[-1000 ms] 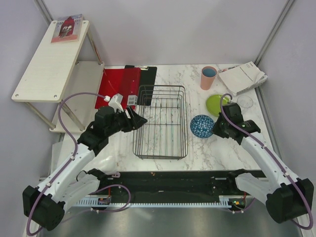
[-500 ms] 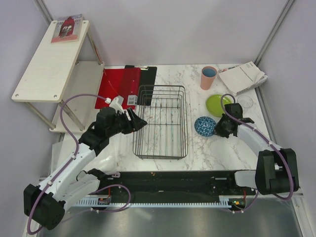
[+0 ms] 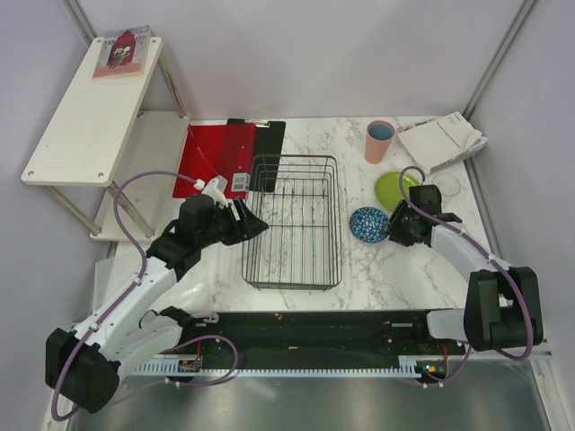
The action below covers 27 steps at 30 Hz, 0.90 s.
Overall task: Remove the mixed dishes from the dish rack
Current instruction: Place the bowl at the center of the board, then reset both arms
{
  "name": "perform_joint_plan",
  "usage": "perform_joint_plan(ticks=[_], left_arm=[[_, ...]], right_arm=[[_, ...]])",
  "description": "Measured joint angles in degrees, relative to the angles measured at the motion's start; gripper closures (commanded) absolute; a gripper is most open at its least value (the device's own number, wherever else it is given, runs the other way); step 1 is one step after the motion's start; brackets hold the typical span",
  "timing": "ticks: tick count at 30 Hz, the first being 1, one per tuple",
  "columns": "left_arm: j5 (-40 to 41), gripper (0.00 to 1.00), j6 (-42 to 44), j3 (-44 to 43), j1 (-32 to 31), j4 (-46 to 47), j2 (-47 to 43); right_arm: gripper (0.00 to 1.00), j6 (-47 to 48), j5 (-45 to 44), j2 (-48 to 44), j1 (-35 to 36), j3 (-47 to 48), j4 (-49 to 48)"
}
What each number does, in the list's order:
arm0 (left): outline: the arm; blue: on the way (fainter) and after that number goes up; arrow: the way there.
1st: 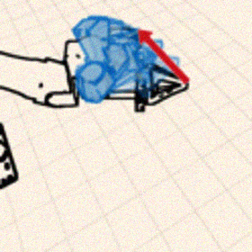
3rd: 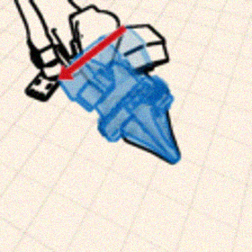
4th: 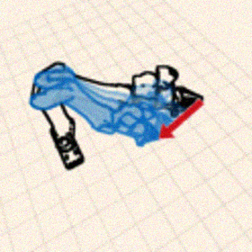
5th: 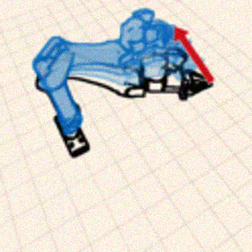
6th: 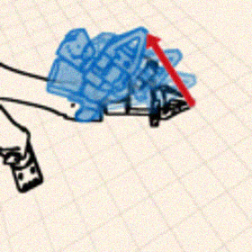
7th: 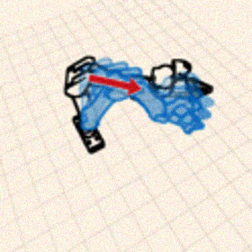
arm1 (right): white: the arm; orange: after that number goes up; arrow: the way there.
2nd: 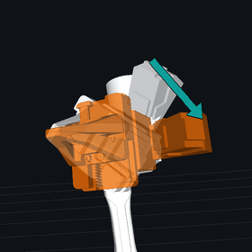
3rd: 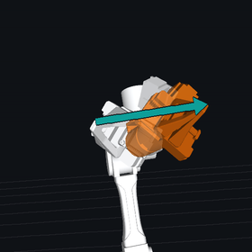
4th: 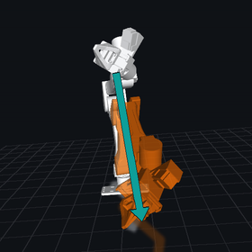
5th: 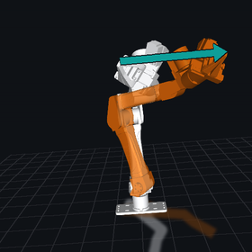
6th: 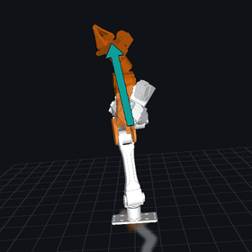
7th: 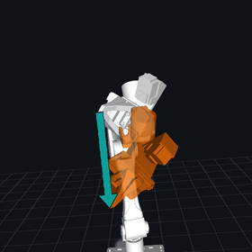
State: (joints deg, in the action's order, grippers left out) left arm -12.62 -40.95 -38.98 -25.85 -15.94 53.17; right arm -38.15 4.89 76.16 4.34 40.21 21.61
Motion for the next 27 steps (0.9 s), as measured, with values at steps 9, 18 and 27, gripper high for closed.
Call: perform_joint_plan(ticks=[9,18,27], left_arm=[[0.0,0.14,0.0,0.0,0.0,-1.3,1.4],[1.3,0.01,2.1,-3.2,0.0,-5.3,1.9],[3.2,0.03,2.6,-6.1,0.0,-8.2,3.7]], right_arm=[[0.39,1.2,0.6,-12.5,0.0,1.2,5.4],[0.02,2.5,2.3,-30.8,5.3,9.4,2.9],[0.02,5.6,-4.0,-29.7,22.0,9.4,-4.5]])
